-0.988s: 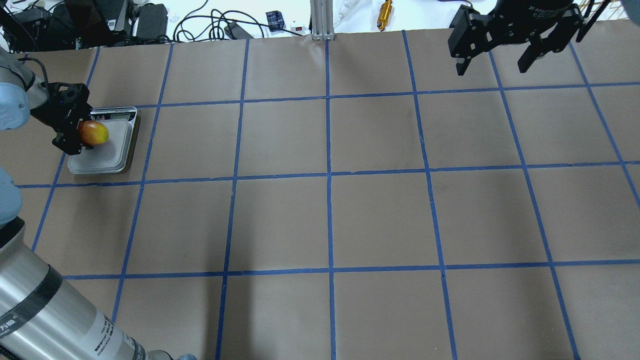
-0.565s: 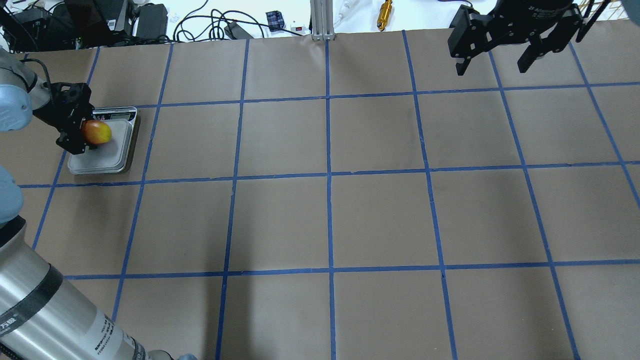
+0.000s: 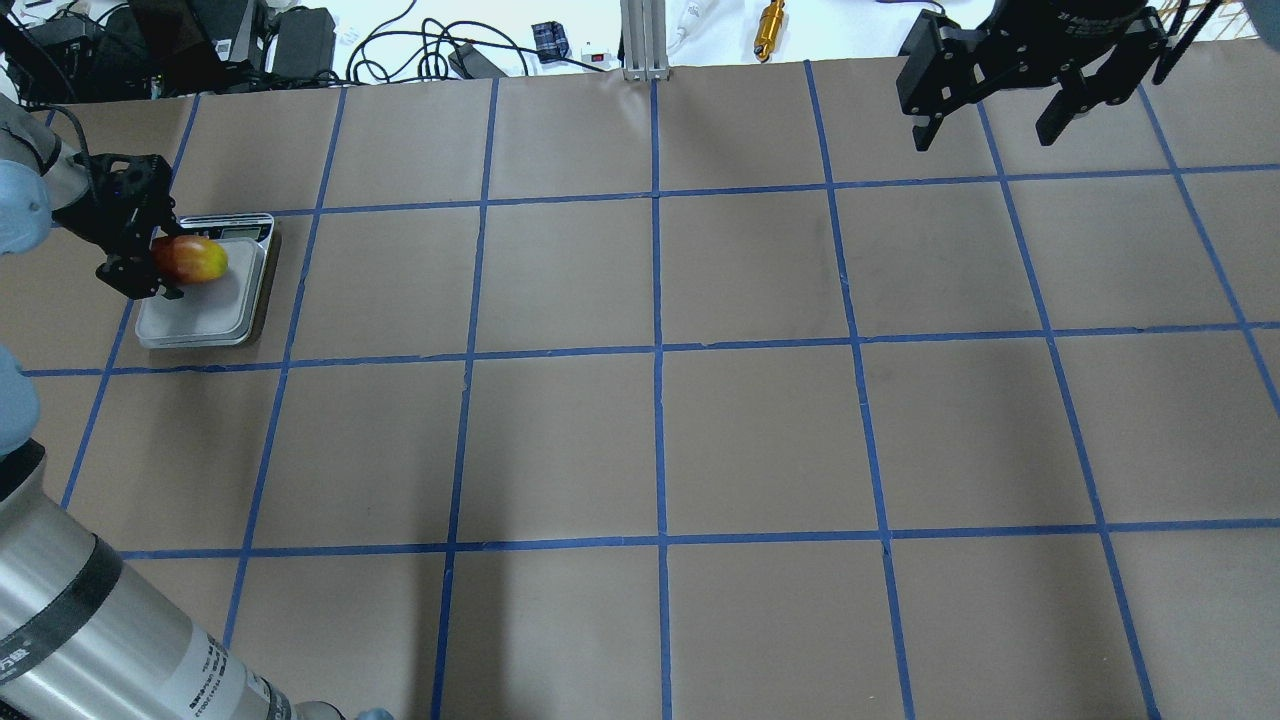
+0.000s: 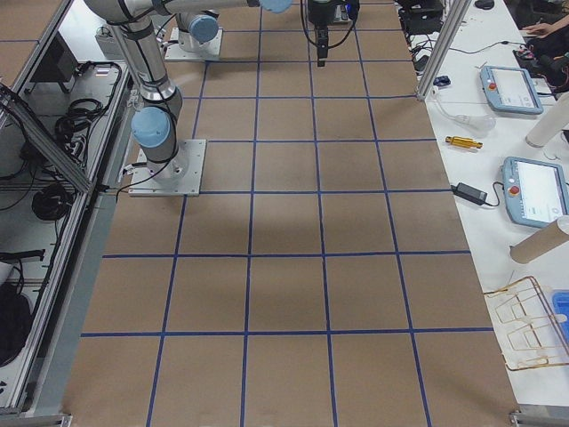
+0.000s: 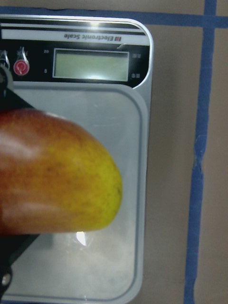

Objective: Weigh mango
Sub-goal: 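Open the left gripper and raise it away from the mango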

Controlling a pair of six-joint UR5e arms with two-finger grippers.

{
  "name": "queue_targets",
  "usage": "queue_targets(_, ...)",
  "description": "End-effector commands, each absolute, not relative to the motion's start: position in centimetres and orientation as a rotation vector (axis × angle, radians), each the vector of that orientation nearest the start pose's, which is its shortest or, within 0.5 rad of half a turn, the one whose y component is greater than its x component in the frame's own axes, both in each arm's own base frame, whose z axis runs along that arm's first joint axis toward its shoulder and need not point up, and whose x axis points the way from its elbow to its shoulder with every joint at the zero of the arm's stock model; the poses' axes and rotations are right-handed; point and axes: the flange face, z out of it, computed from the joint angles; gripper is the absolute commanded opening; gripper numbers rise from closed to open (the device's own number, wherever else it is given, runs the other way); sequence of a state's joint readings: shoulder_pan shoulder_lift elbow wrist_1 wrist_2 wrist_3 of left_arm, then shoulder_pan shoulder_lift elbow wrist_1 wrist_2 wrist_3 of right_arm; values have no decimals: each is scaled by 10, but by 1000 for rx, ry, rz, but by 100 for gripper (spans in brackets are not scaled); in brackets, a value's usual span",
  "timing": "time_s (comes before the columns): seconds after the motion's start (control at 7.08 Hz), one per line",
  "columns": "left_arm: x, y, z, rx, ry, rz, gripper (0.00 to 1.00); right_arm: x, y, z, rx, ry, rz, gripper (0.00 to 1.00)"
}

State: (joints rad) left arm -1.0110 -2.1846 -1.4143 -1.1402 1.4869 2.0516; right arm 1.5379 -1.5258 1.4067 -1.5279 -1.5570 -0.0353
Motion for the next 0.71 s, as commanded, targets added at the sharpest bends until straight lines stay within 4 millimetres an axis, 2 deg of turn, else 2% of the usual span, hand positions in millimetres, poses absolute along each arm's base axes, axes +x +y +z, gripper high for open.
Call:
queue_targets(0.0, 243, -646, 307, 2062, 2359, -69, 93, 118, -519, 542, -6, 3128, -121, 100)
queue_targets(0.14, 242, -627, 350, 1983, 2386, 4, 92, 118, -520, 541, -6, 3128, -118, 100)
queue_targets(0.28, 230, -604, 390, 1941, 2440, 18, 93, 117, -520, 541, -3, 3127, -118, 100)
queue_targets(0.56, 194, -543, 495, 1754, 2545, 52, 93, 118, -520, 541, -6, 3128, -118, 100)
